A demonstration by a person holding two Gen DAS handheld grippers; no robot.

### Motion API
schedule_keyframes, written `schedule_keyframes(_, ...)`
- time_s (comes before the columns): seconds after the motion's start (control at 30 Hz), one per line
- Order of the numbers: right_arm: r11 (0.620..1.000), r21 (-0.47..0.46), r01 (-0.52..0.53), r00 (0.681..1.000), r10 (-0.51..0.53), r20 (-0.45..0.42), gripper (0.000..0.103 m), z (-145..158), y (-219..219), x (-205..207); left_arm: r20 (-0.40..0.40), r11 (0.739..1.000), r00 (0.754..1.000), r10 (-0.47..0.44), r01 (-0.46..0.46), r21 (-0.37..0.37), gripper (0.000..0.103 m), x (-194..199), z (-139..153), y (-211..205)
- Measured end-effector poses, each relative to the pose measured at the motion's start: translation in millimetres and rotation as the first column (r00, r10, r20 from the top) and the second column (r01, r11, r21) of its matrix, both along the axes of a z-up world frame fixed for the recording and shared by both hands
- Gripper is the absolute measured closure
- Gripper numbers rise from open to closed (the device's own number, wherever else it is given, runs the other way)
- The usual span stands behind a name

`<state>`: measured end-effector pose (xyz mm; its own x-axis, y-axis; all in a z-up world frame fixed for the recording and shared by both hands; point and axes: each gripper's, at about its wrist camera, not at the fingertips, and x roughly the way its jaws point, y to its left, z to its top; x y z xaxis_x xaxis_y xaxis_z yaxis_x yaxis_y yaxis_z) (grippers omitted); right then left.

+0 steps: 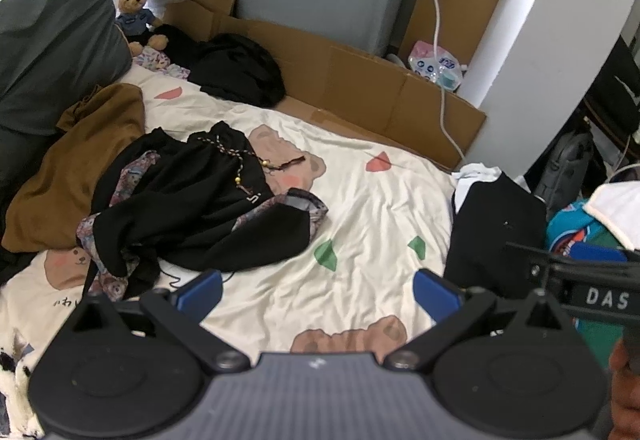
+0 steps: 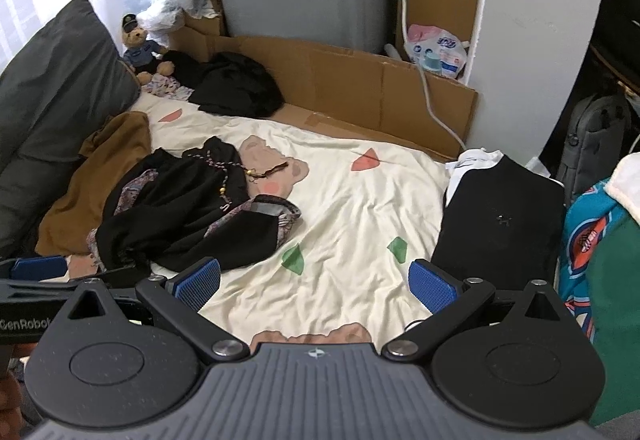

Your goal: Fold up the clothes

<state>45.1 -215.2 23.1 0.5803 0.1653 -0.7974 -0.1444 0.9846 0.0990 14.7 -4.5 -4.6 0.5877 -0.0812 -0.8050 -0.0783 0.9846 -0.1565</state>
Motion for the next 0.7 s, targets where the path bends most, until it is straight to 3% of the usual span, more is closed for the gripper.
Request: schedule_keyframes(0.7, 0.999, -0.025, 0.031, 0.999, -0.03, 0.034, 0.0, 3, -5, 15, 0.021, 1.0, 0.999, 0.028, -0.028, -0.01, 0.0, 15, 5, -2)
